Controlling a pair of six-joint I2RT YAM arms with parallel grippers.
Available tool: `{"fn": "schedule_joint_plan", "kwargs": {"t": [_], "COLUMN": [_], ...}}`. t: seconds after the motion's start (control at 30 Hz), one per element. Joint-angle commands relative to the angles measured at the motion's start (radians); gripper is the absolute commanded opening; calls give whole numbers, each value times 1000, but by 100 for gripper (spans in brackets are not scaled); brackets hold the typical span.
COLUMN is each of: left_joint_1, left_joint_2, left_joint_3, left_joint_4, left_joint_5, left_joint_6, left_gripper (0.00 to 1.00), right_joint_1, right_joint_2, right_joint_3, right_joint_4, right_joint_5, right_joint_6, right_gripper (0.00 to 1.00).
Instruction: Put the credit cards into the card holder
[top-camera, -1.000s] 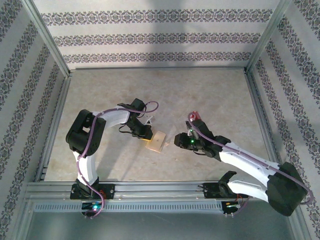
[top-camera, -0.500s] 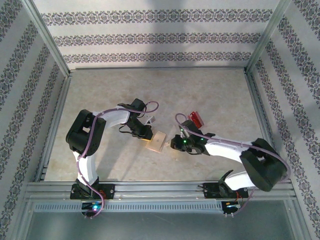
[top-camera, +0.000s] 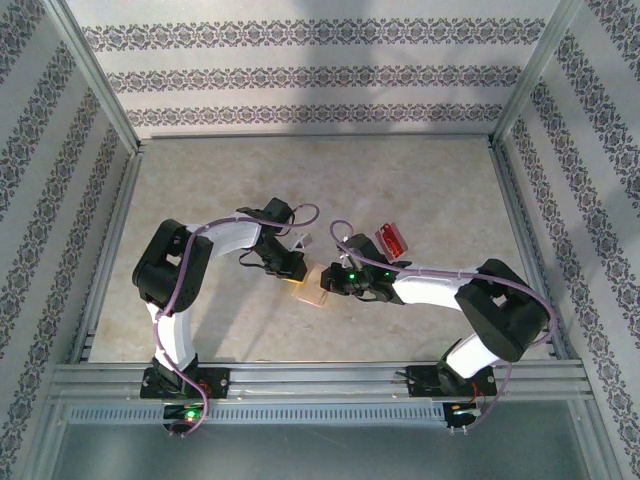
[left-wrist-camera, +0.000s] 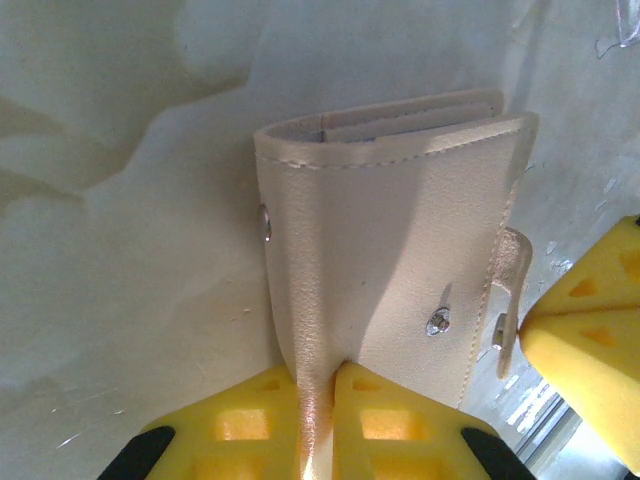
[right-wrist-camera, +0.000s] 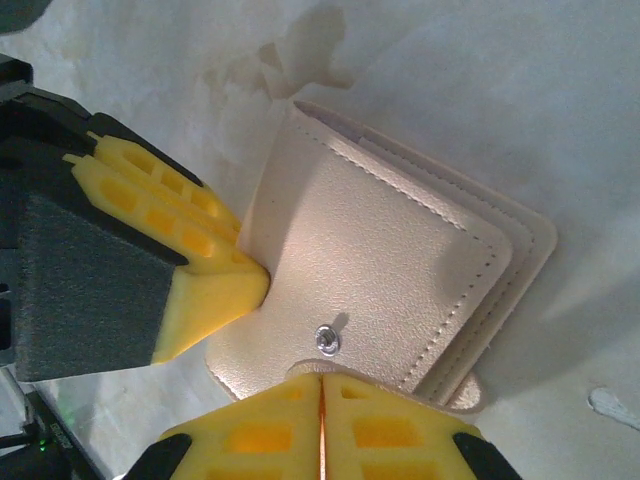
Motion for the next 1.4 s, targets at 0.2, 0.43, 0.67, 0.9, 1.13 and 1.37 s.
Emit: {"fn": "schedule_joint_plan", "kwargs": {"t": [0.2, 0.43, 0.67, 0.9, 1.13, 1.37], "left_joint_1": [-21, -22, -22, -22, -23, -21], "left_joint_2": [13, 12, 4, -11, -26, -21], "left_joint_3": [-13, 5, 9, -6, 14, 32], "left_joint_4": [-53, -82, -138, -156, -168, -177], "left_joint_5": [-5, -49, -65, -108, -125, -132], "left_joint_6": [-6, 18, 70, 125, 122, 129], "left_gripper": [12, 12, 9, 10, 10, 10], "right_joint_1": [21, 0, -51, -128, -87, -25], "right_joint_2": [36, -121, -135, -197, -165, -98], "right_joint_3": [37, 158, 186, 136, 57, 96], "right_joint_4": [27, -393, -565, -518, -389, -395], "right_joint_5": [-9, 96, 53, -81, -128, -156], "right_joint_6": [2, -318, -584, -770, -652, -701], "right_gripper": [9, 27, 27, 28, 26, 24]}}
